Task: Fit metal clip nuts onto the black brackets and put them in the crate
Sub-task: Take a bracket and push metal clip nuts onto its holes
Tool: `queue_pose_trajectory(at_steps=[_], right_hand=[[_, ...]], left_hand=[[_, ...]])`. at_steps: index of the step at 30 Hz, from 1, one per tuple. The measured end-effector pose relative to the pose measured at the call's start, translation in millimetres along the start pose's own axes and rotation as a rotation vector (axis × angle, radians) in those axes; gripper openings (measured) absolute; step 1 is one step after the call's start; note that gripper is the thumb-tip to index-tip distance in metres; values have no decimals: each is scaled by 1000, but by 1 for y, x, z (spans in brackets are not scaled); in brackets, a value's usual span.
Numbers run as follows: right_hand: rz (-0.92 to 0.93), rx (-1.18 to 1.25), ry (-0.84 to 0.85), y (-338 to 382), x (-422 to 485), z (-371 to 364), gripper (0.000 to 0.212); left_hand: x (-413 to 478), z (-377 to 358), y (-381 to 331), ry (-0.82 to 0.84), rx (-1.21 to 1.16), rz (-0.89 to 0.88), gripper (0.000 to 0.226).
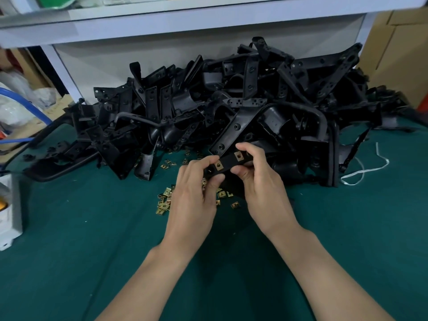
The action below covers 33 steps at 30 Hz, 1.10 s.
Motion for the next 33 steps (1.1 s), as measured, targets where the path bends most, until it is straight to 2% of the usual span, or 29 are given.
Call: queue_pose_trajectory(at_steps=[4,9,14,22,28,33], right_hand=[[-12,-59,27,-3,1,-2,48],[19,-116,51,-5,2,-4,54],[44,-158,45,-5,3,-3,52],[31,-135,-17,-3,-6,-1,52],[91,-95,-92,17,-20,2,48],[-14,-44,-121,25,-37,18,57]], left_hand=[[1,-1,-1,7,105,22,41],[-1,-2,1,-33,166,33,26],[1,-2,3,-51,189,27,26],[-1,3,-2,-14,7,19,28],[-7,10,-13,-14,-80,-13,27],[-16,12,-31,51,-108,20,27]])
Point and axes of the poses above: each hand's wrist, its own x-axis towards the middle knuckle, its own z-axis out of the back of the hand, y = z × x, the point moved 3 cm from there along x, towards the middle knuckle, and after that the axes turned 5 degrees about x, right-handed, at the moved point
